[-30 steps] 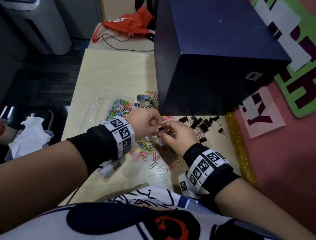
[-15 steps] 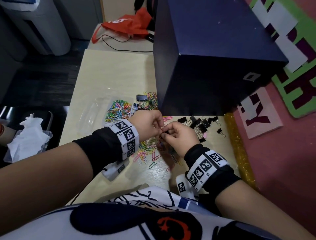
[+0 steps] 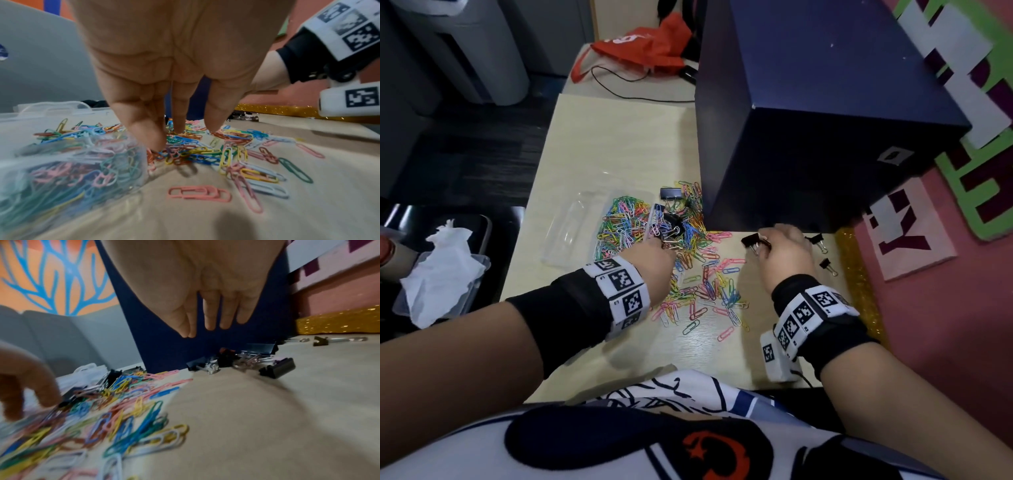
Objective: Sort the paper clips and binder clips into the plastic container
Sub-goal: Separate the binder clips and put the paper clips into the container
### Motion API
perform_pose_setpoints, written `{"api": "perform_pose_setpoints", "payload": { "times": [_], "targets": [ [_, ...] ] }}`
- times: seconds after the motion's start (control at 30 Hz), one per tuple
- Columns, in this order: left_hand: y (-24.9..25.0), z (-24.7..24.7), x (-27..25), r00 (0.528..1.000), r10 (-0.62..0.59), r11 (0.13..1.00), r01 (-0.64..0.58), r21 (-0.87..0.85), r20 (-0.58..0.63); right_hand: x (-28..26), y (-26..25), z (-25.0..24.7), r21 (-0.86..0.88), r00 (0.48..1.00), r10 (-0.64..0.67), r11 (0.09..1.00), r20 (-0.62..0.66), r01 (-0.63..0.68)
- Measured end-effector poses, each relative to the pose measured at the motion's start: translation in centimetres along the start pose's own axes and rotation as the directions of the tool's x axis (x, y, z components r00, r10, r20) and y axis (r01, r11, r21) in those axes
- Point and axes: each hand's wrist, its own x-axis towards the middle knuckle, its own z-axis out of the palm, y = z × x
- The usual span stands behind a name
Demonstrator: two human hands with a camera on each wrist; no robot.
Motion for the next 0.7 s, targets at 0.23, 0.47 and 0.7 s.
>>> {"api": "perform_pose_setpoints", "payload": {
  "times": [0.23, 0.47, 0.7],
  "targets": [
    [0.2, 2.5, -1.0, 0.996, 0.078, 0.996, -0.079, 0.039, 0.045, -1.5, -3.4, 2.3, -0.049, 0.891, -0.147, 0.981, 0.43, 0.186],
    [-0.4, 2.8, -2.3, 0.977, 0.21, 0.977, -0.21, -0.037, 0.018, -1.5, -5.2, 3.1, -0.031, 0.846, -0.211, 0.965, 0.489, 0.259],
    [0.3, 2.2, -1.9, 0.995, 0.098, 0.987, -0.1, -0.13, -0.015, 0.9, -6.2, 2.3, -0.093, 0.781, -0.268, 0.919, 0.564, 0.382]
  ]
}}
